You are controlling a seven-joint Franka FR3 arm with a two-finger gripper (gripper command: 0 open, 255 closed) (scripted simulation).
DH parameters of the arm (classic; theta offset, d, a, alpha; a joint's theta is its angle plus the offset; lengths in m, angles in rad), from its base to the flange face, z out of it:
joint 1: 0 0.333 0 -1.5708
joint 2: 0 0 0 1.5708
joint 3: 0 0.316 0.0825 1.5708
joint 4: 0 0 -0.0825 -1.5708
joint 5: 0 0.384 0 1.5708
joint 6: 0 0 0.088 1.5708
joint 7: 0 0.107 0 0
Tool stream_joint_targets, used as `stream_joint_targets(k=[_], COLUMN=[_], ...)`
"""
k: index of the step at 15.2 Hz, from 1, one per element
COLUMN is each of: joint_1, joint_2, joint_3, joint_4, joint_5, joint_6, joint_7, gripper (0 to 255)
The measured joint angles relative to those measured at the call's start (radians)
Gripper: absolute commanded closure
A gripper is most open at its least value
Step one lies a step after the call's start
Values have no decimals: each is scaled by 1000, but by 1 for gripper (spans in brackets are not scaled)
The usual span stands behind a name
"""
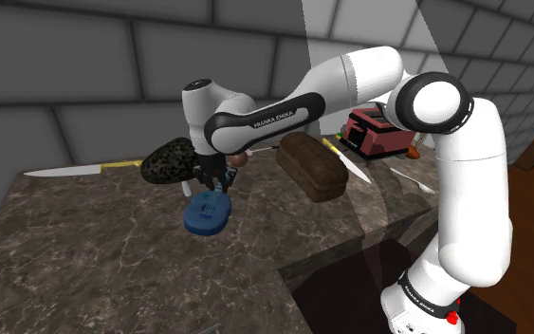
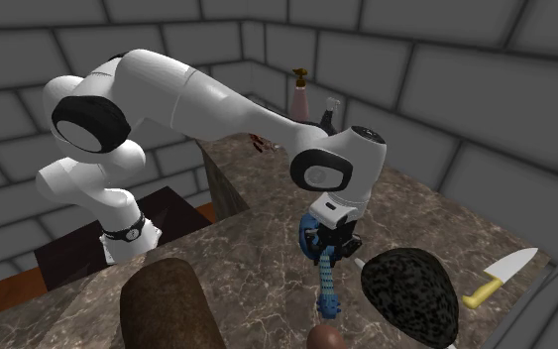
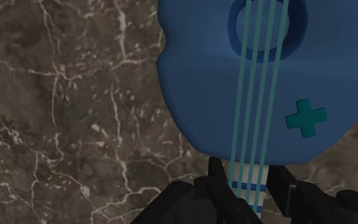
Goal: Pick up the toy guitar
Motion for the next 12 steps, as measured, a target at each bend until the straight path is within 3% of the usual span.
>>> stream_joint_targets(k=[12], joint_1=[-3], joint_2=[-52], joint_3=[19], joint_4=[73], joint_5=[36], joint_6=[-116], joint_7=[-33], gripper=[255])
